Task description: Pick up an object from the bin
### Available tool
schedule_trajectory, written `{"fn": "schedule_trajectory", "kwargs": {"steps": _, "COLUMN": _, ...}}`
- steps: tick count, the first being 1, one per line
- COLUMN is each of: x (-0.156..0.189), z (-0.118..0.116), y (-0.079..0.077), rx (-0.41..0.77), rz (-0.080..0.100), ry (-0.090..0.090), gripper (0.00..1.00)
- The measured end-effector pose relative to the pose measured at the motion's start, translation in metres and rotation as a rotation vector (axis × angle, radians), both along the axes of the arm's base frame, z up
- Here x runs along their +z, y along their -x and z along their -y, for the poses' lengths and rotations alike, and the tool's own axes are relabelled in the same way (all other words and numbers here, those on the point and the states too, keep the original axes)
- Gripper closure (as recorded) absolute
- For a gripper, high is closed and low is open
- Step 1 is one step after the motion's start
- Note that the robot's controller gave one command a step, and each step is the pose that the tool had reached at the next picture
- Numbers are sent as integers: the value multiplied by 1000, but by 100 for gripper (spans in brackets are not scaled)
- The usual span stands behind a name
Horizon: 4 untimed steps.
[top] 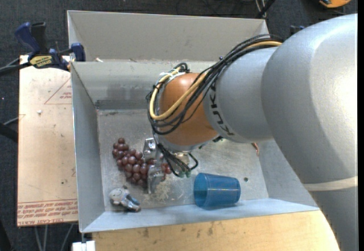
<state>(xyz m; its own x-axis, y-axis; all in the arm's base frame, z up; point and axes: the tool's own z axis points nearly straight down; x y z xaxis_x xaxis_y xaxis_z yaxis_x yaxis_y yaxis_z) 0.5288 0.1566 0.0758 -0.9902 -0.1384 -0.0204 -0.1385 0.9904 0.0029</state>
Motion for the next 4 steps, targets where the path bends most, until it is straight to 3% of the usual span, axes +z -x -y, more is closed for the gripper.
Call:
{"fn": "schedule_trajectory", "kwargs": {"steps": 2, "x": 2, "z": 0, "y": 0, "rx": 0, "rz": -4, "ry": 1, "gripper": 100}}
{"fn": "schedule_trajectory", "kwargs": {"steps": 3, "x": 16, "z": 1, "y": 4, "rx": 0, "rz": -22, "ry": 6, "gripper": 100}}
{"fn": "schedule_trajectory", "kwargs": {"steps": 4, "x": 34, "z": 0, "y": 3, "rx": 0, "rz": -20, "ry": 5, "gripper": 100}}
